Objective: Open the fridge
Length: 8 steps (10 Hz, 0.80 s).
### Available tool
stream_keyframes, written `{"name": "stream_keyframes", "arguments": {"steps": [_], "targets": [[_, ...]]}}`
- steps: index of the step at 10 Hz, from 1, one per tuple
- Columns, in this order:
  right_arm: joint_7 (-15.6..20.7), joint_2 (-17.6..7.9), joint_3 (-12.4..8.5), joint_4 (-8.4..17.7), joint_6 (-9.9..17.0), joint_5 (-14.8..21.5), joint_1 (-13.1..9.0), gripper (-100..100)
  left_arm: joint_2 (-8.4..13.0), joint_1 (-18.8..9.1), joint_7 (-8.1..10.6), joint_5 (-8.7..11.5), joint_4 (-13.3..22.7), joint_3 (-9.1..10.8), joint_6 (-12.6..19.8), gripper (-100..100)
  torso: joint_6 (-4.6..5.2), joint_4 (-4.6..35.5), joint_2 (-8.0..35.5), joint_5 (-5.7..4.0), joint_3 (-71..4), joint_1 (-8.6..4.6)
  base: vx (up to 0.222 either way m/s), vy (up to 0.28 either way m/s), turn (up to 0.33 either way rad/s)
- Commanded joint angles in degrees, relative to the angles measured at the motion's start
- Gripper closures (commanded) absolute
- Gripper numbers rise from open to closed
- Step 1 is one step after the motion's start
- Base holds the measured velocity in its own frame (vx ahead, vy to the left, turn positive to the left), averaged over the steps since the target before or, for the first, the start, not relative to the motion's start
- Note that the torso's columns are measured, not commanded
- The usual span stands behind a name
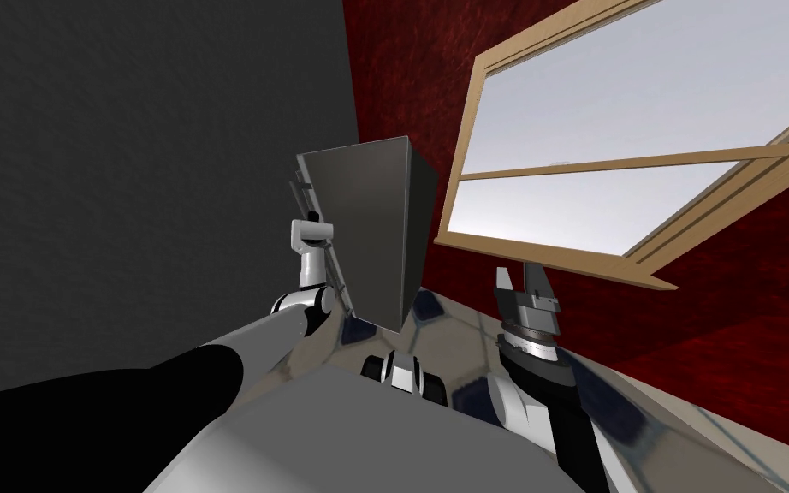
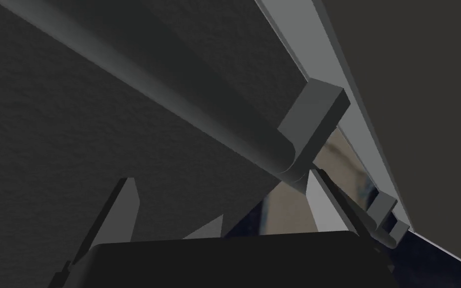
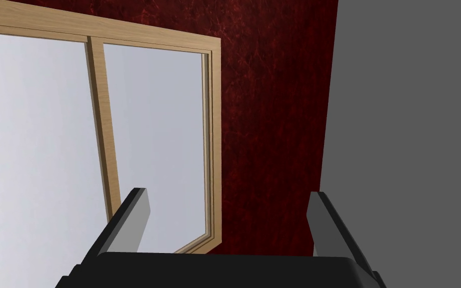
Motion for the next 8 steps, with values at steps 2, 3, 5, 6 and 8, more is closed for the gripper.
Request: {"name": "stream_keyframes", "arguments": {"steps": [2,3,5,6,8], "targets": [[0.00,0.00,0.00,0.00,0.00,0.00,0.00,0,-0.33,-0.95,-0.87,1.23,1.01,-0.43,-0.59,-100,0.24,0.00,-0.03,-0.14,-0.03,-0.29,0.070,0.108,-0.033],[0.00,0.02,0.01,0.00,0.00,0.00,-0.01,0,-0.37,-1.05,-0.92,1.30,1.08,-0.51,-0.71,-100,0.09,-0.03,0.02,-0.12,-0.02,-0.44,0.002,0.010,-0.001],[0.00,0.02,0.02,0.00,0.00,0.00,-0.01,0,-0.11,-0.52,-0.01,-0.50,0.11,-0.01,0.62,100,-0.08,0.12,0.30,-0.18,0.19,-0.38,-0.012,-0.042,0.013],[0.00,0.03,0.03,0.00,0.00,0.00,-0.01,0,0.07,-0.25,0.43,-1.43,-0.38,0.24,1.28,100,-0.31,0.13,0.52,-0.15,0.34,-0.48,-0.082,-0.171,0.092],[0.00,0.04,0.03,0.00,0.00,0.00,-0.02,0,0.43,0.29,1.31,-3.29,-1.38,0.75,2.58,100,-0.21,0.22,0.57,-0.13,0.39,-0.30,-0.053,-0.171,0.112]]}}
